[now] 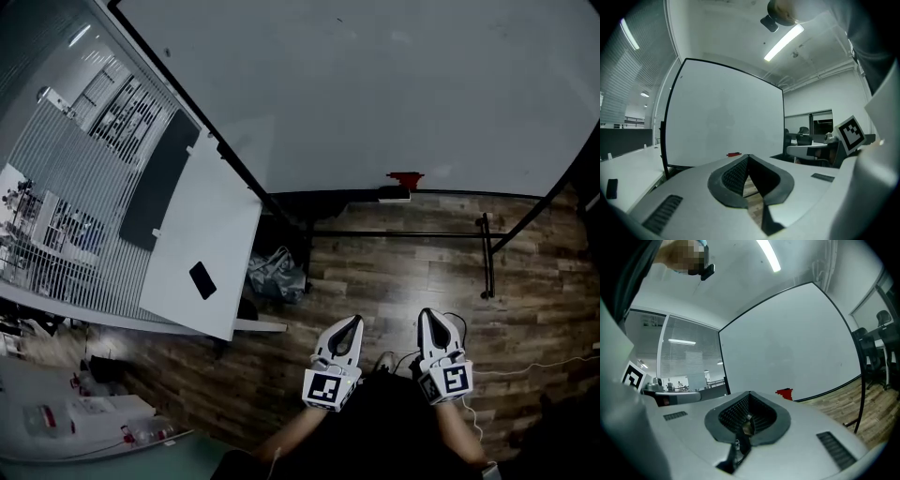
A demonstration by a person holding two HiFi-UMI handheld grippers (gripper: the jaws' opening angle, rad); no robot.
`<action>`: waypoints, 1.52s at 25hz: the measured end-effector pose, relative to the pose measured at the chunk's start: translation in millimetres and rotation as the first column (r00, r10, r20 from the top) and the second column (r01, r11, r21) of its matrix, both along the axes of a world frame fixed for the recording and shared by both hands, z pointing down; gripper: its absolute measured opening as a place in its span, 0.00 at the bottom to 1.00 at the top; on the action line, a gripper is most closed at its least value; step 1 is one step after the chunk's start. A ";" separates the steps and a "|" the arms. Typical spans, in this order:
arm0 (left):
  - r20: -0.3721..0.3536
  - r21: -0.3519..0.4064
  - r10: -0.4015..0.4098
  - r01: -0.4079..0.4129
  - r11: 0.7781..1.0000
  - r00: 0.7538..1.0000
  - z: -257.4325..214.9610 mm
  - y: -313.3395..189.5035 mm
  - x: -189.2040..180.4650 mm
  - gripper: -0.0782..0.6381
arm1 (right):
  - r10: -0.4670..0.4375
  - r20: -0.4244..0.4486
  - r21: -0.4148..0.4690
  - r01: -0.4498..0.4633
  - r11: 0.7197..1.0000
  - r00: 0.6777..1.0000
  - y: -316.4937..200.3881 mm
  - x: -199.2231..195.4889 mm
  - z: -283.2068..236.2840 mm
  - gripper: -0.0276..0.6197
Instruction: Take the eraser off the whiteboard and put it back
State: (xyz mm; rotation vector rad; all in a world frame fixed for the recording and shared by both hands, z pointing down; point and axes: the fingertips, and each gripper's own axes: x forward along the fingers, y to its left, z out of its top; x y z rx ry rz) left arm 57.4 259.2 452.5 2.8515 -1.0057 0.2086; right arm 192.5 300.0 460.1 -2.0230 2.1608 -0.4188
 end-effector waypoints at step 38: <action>-0.071 0.038 0.125 -0.123 0.992 0.990 -0.8 -165.0 -29.7 0.12 | 0.169 0.126 -0.029 -0.167 0.986 0.977 -160.2 -13.7 11.0 0.07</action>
